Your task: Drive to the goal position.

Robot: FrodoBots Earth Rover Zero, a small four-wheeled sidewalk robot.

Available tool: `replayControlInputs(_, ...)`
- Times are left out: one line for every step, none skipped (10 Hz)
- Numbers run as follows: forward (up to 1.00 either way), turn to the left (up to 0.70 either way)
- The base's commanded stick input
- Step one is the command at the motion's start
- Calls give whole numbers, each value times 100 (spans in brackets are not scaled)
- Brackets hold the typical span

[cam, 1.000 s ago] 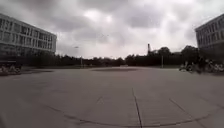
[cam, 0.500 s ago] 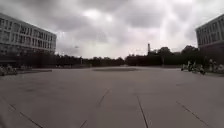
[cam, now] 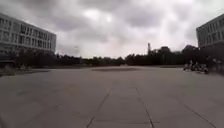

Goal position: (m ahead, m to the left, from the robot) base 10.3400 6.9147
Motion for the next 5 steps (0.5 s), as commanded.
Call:
replayControlInputs(70,0)
replayControlInputs(70,1)
replayControlInputs(70,16)
replayControlInputs(70,34)
replayControlInputs(70,35)
